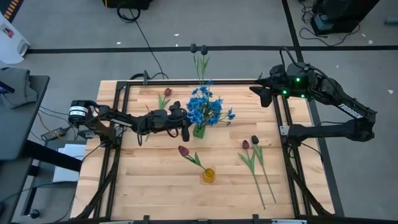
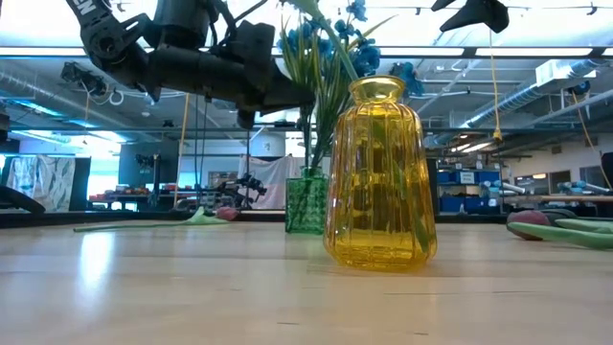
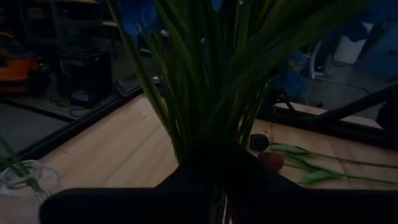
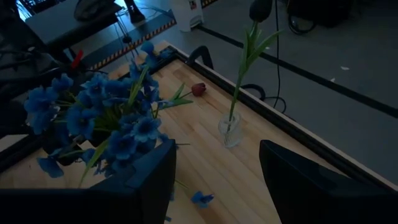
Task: Sort flowers into vase by color
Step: Put the blue flowers into the green vase
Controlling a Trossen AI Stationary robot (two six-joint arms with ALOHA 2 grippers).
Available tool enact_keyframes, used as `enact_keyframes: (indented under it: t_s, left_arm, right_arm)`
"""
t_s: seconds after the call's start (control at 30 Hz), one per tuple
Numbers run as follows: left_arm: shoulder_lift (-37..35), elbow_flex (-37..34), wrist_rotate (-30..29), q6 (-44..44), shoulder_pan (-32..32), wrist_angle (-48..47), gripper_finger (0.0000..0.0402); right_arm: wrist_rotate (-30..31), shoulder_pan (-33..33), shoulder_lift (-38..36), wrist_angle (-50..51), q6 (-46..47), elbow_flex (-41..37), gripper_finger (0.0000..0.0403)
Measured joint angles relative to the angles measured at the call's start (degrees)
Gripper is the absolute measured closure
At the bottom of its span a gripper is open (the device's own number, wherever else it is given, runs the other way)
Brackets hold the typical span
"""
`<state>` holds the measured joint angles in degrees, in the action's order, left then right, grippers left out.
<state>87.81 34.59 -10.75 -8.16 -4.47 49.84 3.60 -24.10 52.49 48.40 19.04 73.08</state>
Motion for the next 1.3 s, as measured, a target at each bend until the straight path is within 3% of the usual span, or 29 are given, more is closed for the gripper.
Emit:
enact_keyframes:
  t_s: [0.2, 0.77, 1.07, 1.3]
  left_arm:
    - [0.0, 0.0, 2.6, 0.3, 0.1, -1.6, 0.0326]
    - [-1.4, 0.0, 2.5, 0.1, 0.0, -6.4, 0.0119]
    - [-11.8, 0.0, 2.9, 0.1, 0.0, -23.6, 0.0019]
    - [-18.5, 2.1, 4.0, -6.8, 0.0, -41.9, 0.0007]
  right_arm:
    - [0.0, 0.0, -0.1, 0.0, -0.1, 0.0, 0.0163]
    - [-0.2, 0.0, -0.1, 0.0, -0.8, 0.0, 0.0163]
    - [-0.2, 0.0, -0.3, -0.1, -0.6, 0.0, 0.0163]
    - [0.0, 0.0, -0.3, -0.3, -0.6, 0.0, 0.0163]
